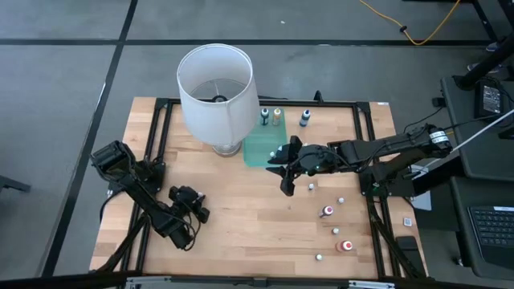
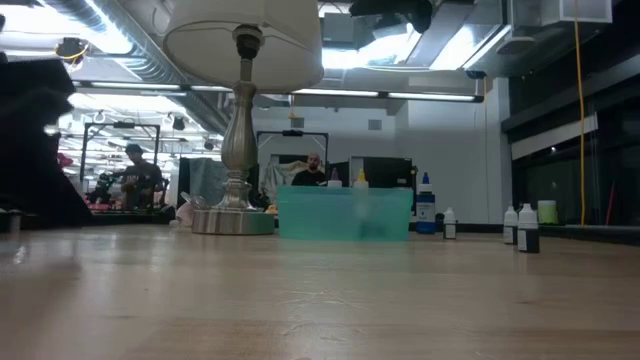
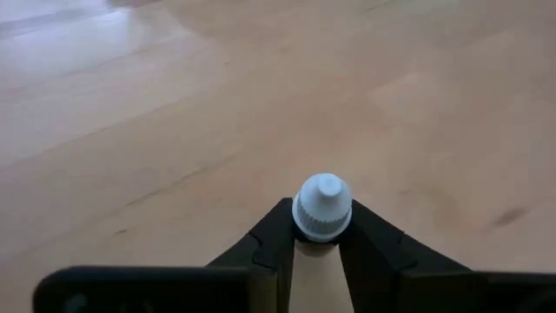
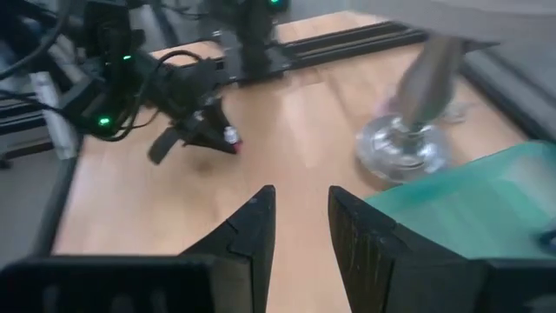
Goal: Pick & Place food coloring
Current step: Put the top left small red food coloring bottle into the green bin
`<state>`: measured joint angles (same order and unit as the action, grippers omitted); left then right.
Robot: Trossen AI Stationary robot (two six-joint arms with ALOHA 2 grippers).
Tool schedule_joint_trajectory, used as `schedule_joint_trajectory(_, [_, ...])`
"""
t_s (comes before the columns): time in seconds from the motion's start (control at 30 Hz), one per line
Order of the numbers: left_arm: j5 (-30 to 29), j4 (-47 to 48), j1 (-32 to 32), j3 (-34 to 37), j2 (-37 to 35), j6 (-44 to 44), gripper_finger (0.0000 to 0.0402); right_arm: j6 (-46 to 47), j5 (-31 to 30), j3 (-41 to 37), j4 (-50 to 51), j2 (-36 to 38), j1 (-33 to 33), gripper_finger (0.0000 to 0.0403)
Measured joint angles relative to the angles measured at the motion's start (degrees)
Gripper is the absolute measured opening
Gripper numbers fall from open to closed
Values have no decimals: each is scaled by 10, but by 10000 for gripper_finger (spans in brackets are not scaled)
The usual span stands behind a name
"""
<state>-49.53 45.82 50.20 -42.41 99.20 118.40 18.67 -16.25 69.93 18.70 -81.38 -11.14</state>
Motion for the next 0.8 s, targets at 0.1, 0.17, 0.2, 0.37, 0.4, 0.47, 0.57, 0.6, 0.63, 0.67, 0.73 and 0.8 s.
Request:
schedule_joint_trajectory(0.1, [-9,0,9,-24,-3,-13,70,3,53,0,-13,0,0,110])
schedule_joint_trajectory(0.17, [-16,1,16,-43,-15,-30,72,-9,91,0,-33,0,-5,110])
schedule_joint_trajectory(0.2, [-22,1,19,-54,-22,-42,73,-14,107,0,-45,0,-9,110])
schedule_joint_trajectory(0.37, [-33,0,31,-114,-77,-146,71,-24,181,0,-126,0,-25,110])
schedule_joint_trajectory(0.4, [-34,-1,32,-127,-89,-168,71,-23,204,0,-141,0,-27,110])
schedule_joint_trajectory(0.47, [-32,-1,31,-153,-114,-216,72,-9,242,0,-168,0,-31,110])
schedule_joint_trajectory(0.57, [-18,-9,28,-192,-151,-296,72,35,281,0,-222,0,-36,110])
schedule_joint_trajectory(0.6, [-10,-12,25,-205,-162,-320,71,51,291,0,-247,0,-37,111])
schedule_joint_trajectory(0.63, [4,-13,21,-217,-173,-342,70,65,298,0,-271,0,-40,111])
schedule_joint_trajectory(0.67, [17,-13,15,-229,-183,-363,70,72,302,0,-297,0,-43,114])
schedule_joint_trajectory(0.73, [50,-16,4,-255,-200,-403,70,86,303,5,-332,0,-49,124])
schedule_joint_trajectory(0.8, [83,-15,-7,-283,-212,-442,71,97,299,18,-335,0,-55,143])
